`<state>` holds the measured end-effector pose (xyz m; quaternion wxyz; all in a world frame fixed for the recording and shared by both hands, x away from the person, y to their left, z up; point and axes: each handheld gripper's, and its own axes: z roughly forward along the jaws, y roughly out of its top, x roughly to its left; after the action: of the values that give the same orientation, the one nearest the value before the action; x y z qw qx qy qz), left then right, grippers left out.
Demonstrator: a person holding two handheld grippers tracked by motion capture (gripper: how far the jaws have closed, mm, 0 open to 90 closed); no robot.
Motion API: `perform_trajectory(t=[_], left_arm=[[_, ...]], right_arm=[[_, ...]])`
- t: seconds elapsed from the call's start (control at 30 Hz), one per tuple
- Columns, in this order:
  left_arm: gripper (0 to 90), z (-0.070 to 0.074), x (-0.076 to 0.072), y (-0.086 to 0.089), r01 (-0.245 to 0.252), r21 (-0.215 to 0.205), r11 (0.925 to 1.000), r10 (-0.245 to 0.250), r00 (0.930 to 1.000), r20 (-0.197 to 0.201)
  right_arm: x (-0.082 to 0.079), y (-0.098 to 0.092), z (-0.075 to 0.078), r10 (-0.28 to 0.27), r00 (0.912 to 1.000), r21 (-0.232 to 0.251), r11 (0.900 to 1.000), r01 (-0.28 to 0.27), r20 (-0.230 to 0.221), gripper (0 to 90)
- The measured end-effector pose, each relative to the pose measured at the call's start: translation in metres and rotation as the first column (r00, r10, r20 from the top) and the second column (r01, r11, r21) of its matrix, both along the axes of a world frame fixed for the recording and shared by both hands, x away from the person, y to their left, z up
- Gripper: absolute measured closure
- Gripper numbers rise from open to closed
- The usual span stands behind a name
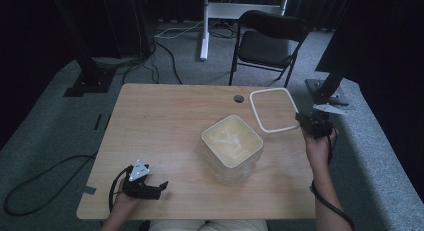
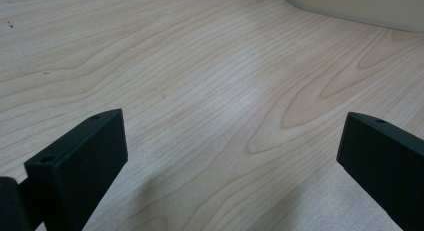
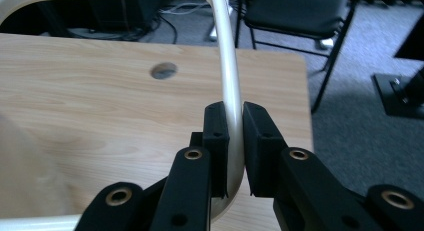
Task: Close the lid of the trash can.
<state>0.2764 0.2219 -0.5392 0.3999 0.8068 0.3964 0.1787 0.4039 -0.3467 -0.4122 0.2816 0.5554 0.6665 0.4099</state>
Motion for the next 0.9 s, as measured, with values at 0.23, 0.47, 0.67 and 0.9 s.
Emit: perform_trajectory(t=[0.23, 0.47, 0.67, 0.9], left_arm=[[0.2, 0.000, 0.000, 0.002, -0.003, -0.005, 1.0000, 0.003, 1.0000, 0.004], [0.2, 0.000, 0.000, 0.001, -0.002, -0.001, 1.0000, 0.002, 1.0000, 0.001], [0.3, 0.000, 0.000, 0.001, 0.001, -0.001, 1.0000, -0.001, 1.0000, 0.002], [0.2, 0.001, -0.001, 0.002, 0.002, -0.001, 1.0000, -0.002, 1.0000, 0.003]], right_arm=[[-0.010, 0.027, 0.017, 0.087, 0.9960, 0.000, 0.996, -0.087, 0.021, 81.5], [-0.018, 0.050, 0.028, 0.175, 0.9841, 0.007, 0.984, -0.176, 0.027, 81.4], [-0.025, 0.069, 0.031, 0.243, 0.9696, -0.007, 0.970, -0.243, 0.026, 81.4], [-0.032, 0.088, 0.027, 0.313, 0.9497, -0.009, 0.950, -0.313, 0.007, 81.4]])
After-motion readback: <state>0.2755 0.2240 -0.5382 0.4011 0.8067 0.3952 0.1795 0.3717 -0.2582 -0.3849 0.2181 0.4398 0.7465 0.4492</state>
